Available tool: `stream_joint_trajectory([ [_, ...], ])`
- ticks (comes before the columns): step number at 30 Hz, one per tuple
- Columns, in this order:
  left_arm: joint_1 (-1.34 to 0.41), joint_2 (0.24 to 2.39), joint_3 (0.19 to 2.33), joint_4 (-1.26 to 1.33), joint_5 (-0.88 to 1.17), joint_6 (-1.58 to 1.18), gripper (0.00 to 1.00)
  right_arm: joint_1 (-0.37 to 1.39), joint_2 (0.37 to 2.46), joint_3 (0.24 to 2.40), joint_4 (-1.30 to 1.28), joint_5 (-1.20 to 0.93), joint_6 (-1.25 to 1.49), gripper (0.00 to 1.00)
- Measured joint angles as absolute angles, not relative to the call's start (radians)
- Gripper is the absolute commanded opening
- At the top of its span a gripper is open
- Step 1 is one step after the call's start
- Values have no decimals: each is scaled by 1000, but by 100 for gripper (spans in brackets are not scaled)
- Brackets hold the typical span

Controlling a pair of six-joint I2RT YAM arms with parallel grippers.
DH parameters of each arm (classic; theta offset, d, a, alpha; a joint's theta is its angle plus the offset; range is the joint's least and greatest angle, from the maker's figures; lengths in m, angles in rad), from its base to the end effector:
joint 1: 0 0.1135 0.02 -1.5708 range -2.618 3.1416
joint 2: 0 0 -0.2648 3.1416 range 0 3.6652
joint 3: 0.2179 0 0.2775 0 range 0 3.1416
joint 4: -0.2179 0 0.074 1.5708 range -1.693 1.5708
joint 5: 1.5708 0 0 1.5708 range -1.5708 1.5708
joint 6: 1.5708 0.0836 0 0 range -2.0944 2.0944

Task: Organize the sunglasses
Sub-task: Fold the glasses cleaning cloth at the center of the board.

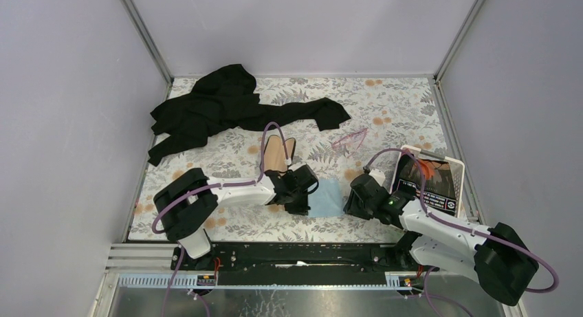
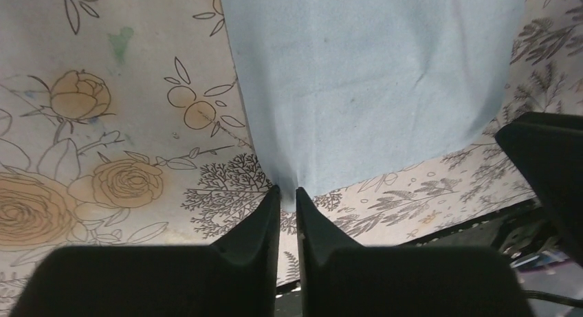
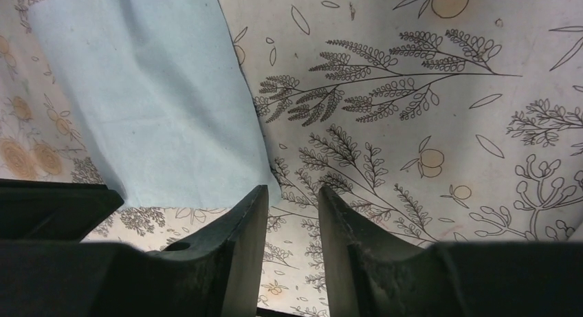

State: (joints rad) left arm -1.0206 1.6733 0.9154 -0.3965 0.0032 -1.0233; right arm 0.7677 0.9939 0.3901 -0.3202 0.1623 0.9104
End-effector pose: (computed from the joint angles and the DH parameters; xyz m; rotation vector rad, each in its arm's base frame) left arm 0.1822 -0.2975 0.0901 -0.0029 2.8813 -0.5217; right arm 0.1727 0.1479 0.1061 0.2510 2.5369 0.4970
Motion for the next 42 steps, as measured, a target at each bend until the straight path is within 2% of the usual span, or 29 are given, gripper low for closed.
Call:
stream_joint_trajectory([
  [4,-1021,1677,912,-391,3,-1036,0,768,1006,379,-284,148,916,36],
  [8,-1021,1679,912,-390,3,-1040,0,768,1017,365,-226,126,918,31],
  [14,-1021,1679,912,-390,2,-1040,0,768,1042,355,-183,94,920,0],
  [28,-1021,1616,938,-412,-35,-978,0,768,953,367,-227,86,920,0],
  [42,-984,1501,1082,-503,-35,-863,0,768,865,593,-371,139,896,0],
])
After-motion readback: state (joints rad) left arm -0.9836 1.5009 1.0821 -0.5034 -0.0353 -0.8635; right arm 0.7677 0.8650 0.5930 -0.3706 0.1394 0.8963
